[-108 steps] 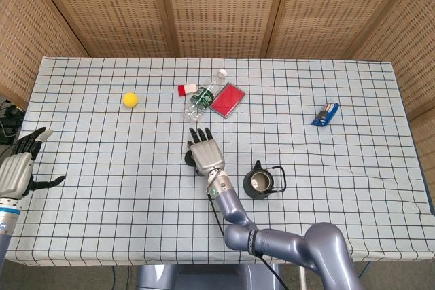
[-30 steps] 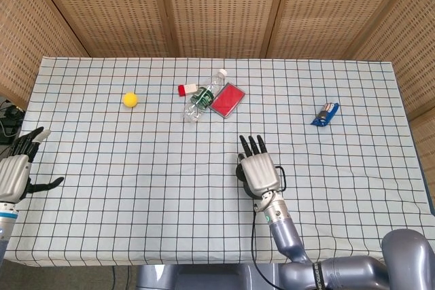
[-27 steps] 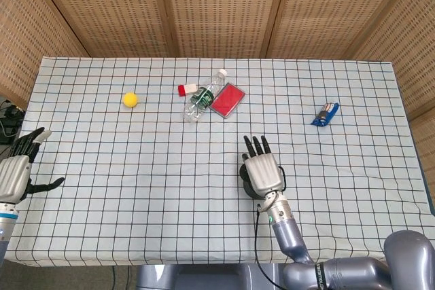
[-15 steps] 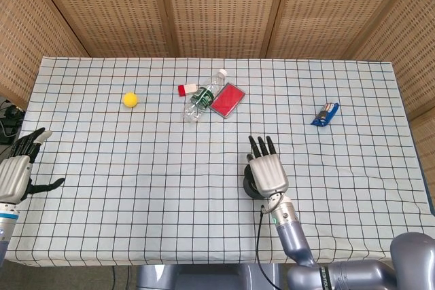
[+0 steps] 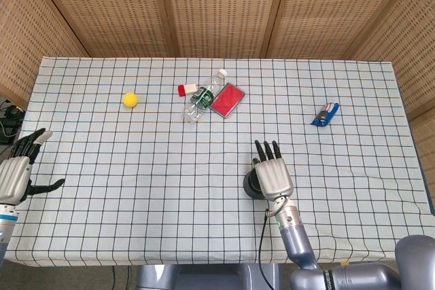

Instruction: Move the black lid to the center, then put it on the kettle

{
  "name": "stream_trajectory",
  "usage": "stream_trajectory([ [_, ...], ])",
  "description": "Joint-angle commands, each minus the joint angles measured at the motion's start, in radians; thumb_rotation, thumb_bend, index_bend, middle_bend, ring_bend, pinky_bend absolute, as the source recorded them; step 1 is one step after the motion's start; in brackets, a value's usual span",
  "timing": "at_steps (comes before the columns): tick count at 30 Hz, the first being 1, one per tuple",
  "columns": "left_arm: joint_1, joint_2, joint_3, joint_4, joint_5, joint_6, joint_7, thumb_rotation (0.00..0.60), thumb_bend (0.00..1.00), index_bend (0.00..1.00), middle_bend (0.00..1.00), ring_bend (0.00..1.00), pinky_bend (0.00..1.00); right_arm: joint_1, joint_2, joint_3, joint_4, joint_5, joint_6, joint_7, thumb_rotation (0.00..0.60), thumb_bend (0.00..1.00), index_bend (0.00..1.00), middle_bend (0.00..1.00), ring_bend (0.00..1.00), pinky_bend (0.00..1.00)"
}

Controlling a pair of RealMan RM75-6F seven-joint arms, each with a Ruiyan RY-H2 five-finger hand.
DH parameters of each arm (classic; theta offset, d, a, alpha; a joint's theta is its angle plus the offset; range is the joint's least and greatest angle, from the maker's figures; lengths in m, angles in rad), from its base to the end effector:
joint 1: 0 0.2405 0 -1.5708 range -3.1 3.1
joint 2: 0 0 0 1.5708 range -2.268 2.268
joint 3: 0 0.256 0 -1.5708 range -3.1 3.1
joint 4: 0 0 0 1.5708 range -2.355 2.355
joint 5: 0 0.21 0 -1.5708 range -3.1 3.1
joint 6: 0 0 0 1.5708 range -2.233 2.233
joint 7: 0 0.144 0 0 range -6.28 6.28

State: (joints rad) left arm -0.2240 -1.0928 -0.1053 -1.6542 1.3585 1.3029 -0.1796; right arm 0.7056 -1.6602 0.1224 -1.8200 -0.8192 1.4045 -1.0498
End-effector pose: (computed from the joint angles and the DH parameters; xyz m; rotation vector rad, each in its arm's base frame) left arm -0.2981 0.2333 0.1544 -1.3372 -1.1343 -1.0223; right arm -0.1190 -0.2768 -0.0206 1.7531 -0.7651 0.6241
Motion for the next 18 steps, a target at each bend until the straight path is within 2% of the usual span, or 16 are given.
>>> stream_trajectory([
  [1,0.0,0.0,0.001,-0.001,0.0,-0.001,0.001,0.6,0.16,0.0,0.0,0.0,0.0,-0.002,0.004,-0.002,-0.006,0.0,0.0,-0.003,0.6,0.43,0.44,0.06,0.0,0.0],
  [9,0.0,0.006,0.002,-0.005,0.0,-0.005,-0.001,0.6,0.16,0.0,0.0,0.0,0.0,-0.005,0.006,-0.005,-0.009,0.008,-0.013,0.001,0.6,0.36,0.39,0.03,0.0,0.0],
  [18,0.0,0.012,0.002,-0.01,-0.003,-0.011,-0.005,0.6,0.16,0.0,0.0,0.0,0.0,-0.008,0.004,-0.009,-0.009,0.005,-0.008,-0.006,0.6,0.33,0.33,0.01,0.0,0.0],
])
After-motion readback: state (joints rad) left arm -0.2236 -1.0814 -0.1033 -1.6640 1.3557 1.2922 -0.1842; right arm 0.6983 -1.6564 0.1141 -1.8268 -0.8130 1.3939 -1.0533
